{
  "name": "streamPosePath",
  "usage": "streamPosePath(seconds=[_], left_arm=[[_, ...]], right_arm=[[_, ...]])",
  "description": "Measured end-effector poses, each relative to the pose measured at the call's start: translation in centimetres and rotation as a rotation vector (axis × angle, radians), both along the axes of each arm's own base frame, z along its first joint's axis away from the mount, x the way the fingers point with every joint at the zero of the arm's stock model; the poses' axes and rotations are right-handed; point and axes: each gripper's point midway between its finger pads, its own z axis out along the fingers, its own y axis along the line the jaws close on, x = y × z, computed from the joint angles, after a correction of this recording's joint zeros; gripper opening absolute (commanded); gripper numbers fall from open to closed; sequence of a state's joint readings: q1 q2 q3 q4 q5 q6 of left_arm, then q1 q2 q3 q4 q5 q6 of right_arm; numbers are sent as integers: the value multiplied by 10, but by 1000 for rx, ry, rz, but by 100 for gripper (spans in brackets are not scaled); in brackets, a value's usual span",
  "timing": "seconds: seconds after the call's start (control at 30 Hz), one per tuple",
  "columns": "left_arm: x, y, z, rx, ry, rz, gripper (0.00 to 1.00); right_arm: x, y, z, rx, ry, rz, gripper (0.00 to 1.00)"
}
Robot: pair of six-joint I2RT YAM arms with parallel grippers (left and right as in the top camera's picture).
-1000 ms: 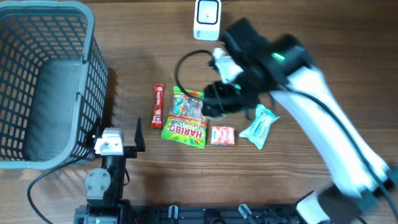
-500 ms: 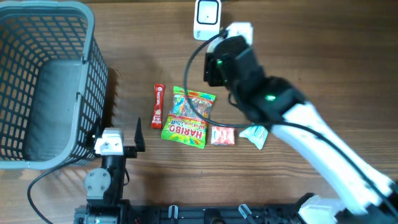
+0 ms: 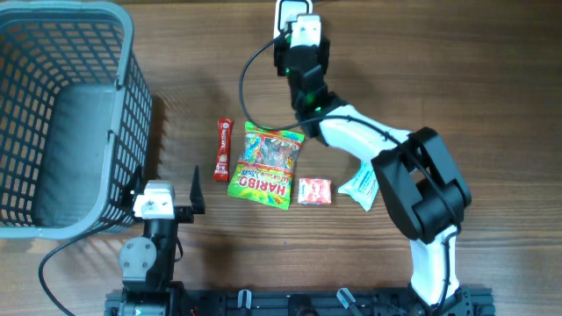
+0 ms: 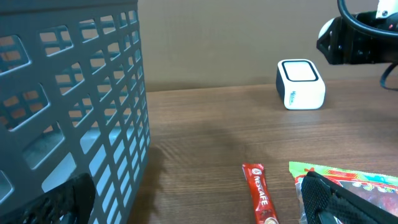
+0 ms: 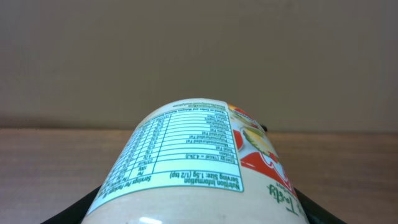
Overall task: Scan the item barcode
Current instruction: 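Lift the jar with the right gripper and hold it to the scanner, then move the jar right and set it at the table's right edge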
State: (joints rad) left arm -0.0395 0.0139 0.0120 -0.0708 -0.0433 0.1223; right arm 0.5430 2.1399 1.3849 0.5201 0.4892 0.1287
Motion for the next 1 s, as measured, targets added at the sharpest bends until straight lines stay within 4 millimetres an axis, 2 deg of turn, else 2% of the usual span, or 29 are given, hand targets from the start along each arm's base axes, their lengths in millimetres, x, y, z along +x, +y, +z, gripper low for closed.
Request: streamPosePath(seconds=[0.07, 0.13, 0.3, 0.43, 0.57, 0.63, 0.7, 0.73, 0.77, 0.83, 0.87, 0.9, 0.93, 0.97, 1.0], left_arm=[[0, 0, 0, 0, 0, 0, 100], [0, 0, 0, 0, 0, 0, 100], [0, 0, 0, 0, 0, 0, 100], [0, 0, 0, 0, 0, 0, 100], [0, 0, 0, 0, 0, 0, 100], [0, 0, 0, 0, 0, 0, 100], [0, 0, 0, 0, 0, 0, 100], [0, 0, 0, 0, 0, 0, 100], [0, 0, 0, 0, 0, 0, 100], [0, 0, 0, 0, 0, 0, 100], [0, 0, 0, 0, 0, 0, 100], [0, 0, 0, 0, 0, 0, 100], [0, 0, 0, 0, 0, 0, 100], [0, 0, 0, 0, 0, 0, 100], [0, 0, 0, 0, 0, 0, 100]], right_arm=[[22, -2, 2, 21, -20, 19, 63], [47, 7, -4, 37, -35, 33, 63], [67, 29, -20, 80, -37, 74, 64], [68, 29, -30, 75, -14, 71, 63], [71, 19, -38, 24, 74, 16, 59], [67, 6, -41, -21, 127, -39, 59], [58, -11, -35, -69, 189, -95, 59], [45, -34, -15, -105, 244, -154, 59], [36, -56, 17, -96, 252, -206, 60], [5, -113, 61, -49, 333, -320, 62], [-10, -156, 89, 6, 341, -408, 65], [-25, -204, 106, 63, 362, -503, 65], [-41, -275, 114, 139, 384, -648, 65], [-51, -311, 105, 173, 427, -713, 65], [-67, -361, 82, 228, 509, -799, 64]])
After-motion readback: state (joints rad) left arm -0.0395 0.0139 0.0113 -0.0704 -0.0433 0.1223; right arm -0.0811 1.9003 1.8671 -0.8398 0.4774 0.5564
